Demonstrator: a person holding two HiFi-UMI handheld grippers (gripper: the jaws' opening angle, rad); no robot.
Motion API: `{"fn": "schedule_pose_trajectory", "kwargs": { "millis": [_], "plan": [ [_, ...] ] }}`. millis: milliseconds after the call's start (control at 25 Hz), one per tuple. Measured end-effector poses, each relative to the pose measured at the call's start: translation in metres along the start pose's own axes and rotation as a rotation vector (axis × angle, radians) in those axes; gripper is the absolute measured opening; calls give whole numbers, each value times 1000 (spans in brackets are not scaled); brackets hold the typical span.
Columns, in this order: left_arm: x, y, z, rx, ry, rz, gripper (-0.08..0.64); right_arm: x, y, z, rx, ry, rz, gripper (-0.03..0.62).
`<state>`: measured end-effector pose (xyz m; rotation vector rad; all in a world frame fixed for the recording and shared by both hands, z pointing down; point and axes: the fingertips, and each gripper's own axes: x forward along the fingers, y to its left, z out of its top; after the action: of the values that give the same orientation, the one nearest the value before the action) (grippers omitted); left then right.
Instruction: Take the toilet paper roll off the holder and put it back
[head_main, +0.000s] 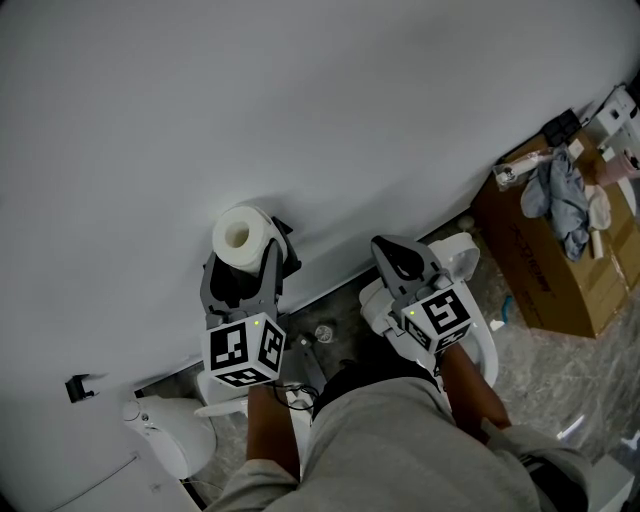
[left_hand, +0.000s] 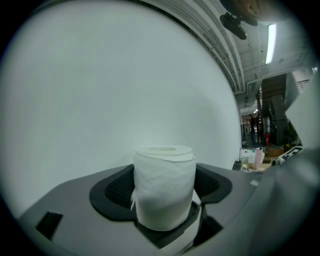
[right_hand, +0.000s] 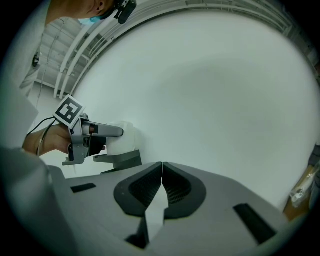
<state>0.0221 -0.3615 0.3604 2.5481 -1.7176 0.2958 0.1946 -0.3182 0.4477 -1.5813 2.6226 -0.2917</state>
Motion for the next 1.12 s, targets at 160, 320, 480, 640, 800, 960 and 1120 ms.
{"fn": "schedule_pose_trajectory", "kwargs": {
  "millis": [160, 320, 480, 640, 800, 960, 1120],
  "plan": [
    [-1, 1, -1, -5, 4, 10, 357, -2, -2, 1, 3, -3, -7, 5],
    [-4, -1, -2, -2, 8, 15, 357, -3, -1, -1, 9, -5, -1, 5],
    [-7, 1, -5, -15, 11, 10, 357, 0, 5, -5, 15, 0, 14, 5],
    [-10, 0, -8, -5, 25, -9, 359, 3, 11, -5, 15, -1, 29, 5],
    [-15, 0, -10, -9, 28, -34, 357, 6, 19, -5, 17, -2, 39, 5],
    [-22, 2, -12, -2, 25, -43, 359, 8, 30, -5, 9, 0, 53, 5],
    [-35, 5, -14, -7, 20, -56, 357, 10, 45, -5, -4, 1, 66, 5]
  ]
}}
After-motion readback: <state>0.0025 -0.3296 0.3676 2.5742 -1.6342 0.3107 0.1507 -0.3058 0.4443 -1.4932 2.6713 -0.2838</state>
